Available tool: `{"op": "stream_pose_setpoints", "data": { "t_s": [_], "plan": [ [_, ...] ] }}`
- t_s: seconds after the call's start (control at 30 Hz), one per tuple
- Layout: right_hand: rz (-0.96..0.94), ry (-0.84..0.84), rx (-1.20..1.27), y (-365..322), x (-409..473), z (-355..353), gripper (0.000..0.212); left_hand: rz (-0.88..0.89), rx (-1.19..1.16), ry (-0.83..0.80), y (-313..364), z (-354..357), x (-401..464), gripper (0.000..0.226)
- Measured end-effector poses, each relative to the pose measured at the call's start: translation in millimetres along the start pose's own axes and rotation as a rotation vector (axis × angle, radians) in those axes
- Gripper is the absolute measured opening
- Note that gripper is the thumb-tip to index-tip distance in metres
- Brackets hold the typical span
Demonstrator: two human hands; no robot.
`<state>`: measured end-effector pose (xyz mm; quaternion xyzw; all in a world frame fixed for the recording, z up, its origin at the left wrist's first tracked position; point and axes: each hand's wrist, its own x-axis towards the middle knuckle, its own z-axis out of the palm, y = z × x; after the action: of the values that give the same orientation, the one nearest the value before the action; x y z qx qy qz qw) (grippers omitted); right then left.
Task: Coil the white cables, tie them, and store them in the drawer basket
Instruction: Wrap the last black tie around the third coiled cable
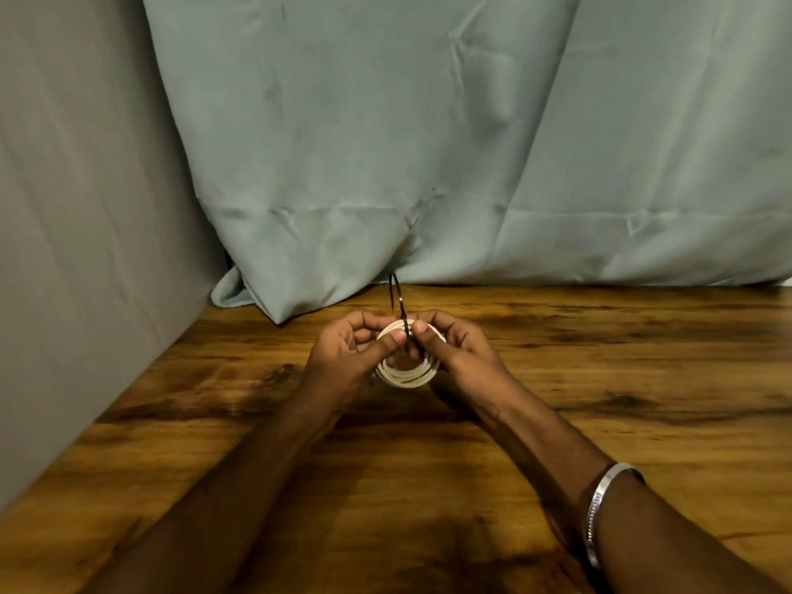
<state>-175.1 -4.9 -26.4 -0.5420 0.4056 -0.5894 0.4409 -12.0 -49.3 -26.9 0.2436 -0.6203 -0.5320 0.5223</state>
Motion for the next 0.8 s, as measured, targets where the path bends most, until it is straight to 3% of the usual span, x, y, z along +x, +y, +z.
{"op": "stream_pose_setpoints", "data": {
  "t_s": [0.13,0.27,0.37,0.43,0.5,0.7,0.8],
  "plan": [
    [-0.056,0.058,-0.053,-4.9,-1.2,-0.6,0.021,0.077,0.094,-0.02,0.5,0.5,-1.8,0.018],
    [-0.174,0.165,-0.194,-6.2,-3.3,-0.3,0.009,0.163,0.238,-0.145,-2.6,4.9,-7.1,0.01],
    [-0.244,0.208,-0.529,-8.1,-7.4,-3.7,0.023,0.235,0.366,-0.171,-5.6,7.7,-10.3,0.009],
    [-0.385,0.234,-0.875,-11.3,-10.7,-6.6,0.023,0.278,0.432,-0.167,-8.1,8.2,-10.1,0.01],
    [-0.476,0.277,-1.036,-13.8,-10.5,-7.0,0.02,0.282,0.466,-0.15,-8.2,9.6,-9.6,0.012],
    [-0.346,0.473,-0.753,-10.7,-3.2,-8.7,0.033,0.517,0.745,-0.123,0.4,20.1,-13.3,0.017],
    [-0.214,0.436,-0.543,-13.8,-1.3,-8.4,0.031,0.555,0.796,-0.126,-0.7,20.2,-15.3,0.018]
  ]
}}
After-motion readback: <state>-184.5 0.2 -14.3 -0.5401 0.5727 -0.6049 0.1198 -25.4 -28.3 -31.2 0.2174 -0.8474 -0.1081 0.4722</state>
